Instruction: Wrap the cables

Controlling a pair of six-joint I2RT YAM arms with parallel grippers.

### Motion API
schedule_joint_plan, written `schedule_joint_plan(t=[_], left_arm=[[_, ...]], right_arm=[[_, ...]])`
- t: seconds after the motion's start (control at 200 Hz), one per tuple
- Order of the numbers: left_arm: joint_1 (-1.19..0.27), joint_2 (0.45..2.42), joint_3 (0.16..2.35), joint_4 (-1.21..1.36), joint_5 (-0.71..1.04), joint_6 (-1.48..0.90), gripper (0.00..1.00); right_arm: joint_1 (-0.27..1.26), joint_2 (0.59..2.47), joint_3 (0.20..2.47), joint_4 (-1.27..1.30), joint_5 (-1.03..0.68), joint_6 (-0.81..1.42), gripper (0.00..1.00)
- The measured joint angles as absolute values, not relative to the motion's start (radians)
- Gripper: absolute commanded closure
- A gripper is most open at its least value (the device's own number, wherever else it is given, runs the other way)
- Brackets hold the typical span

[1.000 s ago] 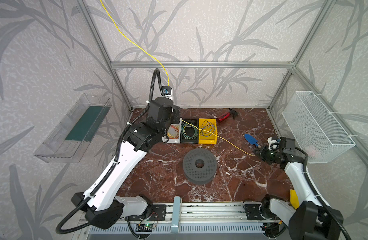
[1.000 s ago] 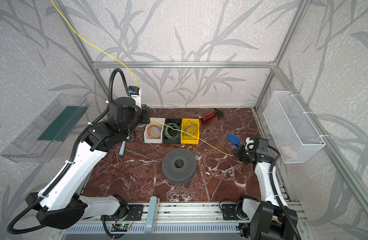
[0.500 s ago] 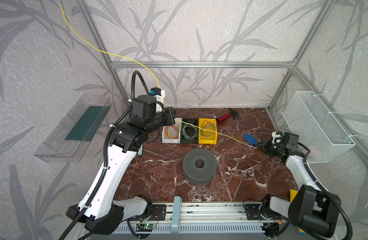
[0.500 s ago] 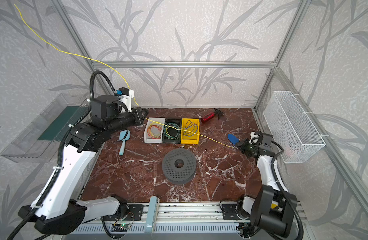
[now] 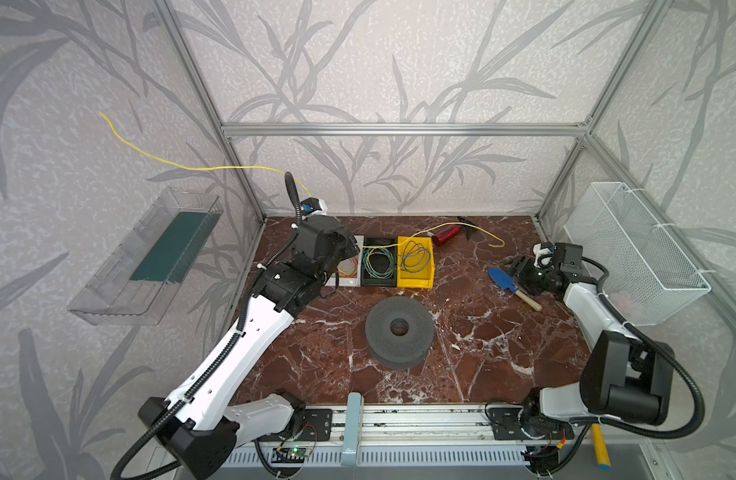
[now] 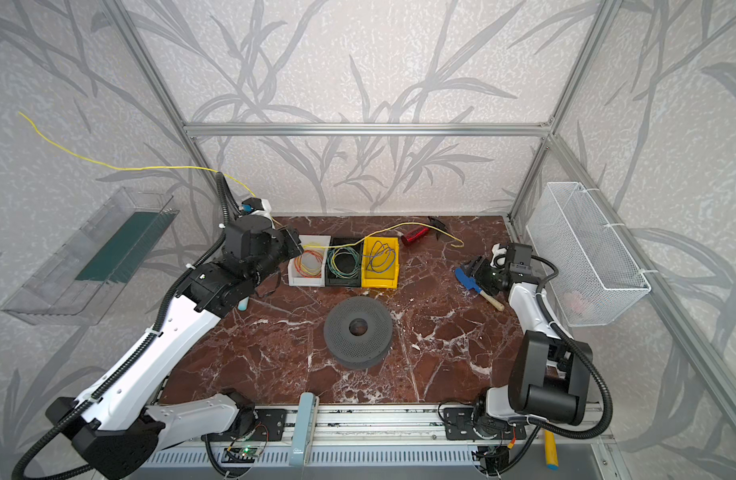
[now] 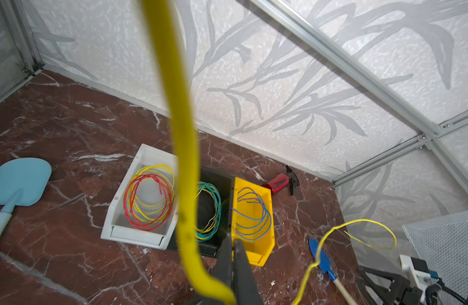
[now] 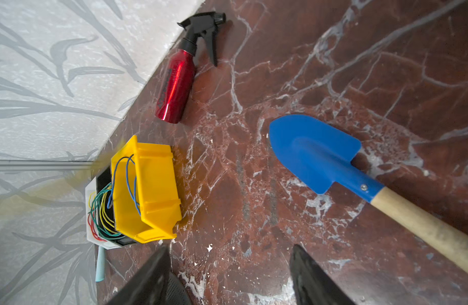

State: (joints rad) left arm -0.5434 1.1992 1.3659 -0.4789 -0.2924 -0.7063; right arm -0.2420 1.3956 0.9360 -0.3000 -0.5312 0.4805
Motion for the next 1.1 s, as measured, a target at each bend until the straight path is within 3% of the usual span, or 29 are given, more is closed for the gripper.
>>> schedule_joint_plan(t=[0.29,0.465,0.69,1.099], left_arm=[[-0.687,1.38,1.399,-0.334,-0.593,-0.706,1.0],[-0.736,1.504,1.403,-0.265,-0.673,-0.707,1.0],[-0.79,1.581,1.452,-0.303,-0.666,-0.771,1.0],[-0.797,1.505,1.496,-0.422,-0.572,-0.842,1.0]], right_arm=[[-0.158,1.129,0.934,-0.416,-0.485,0.391,0.27],[0.065,1.015,0.98,-0.421,-0.511,0.351,0.28],[0.321,1.173,1.23,-0.347,-0.622,0.142,0.27],[0.439,1.585,1.442,-0.316,-0.841,-0.109,0.29]])
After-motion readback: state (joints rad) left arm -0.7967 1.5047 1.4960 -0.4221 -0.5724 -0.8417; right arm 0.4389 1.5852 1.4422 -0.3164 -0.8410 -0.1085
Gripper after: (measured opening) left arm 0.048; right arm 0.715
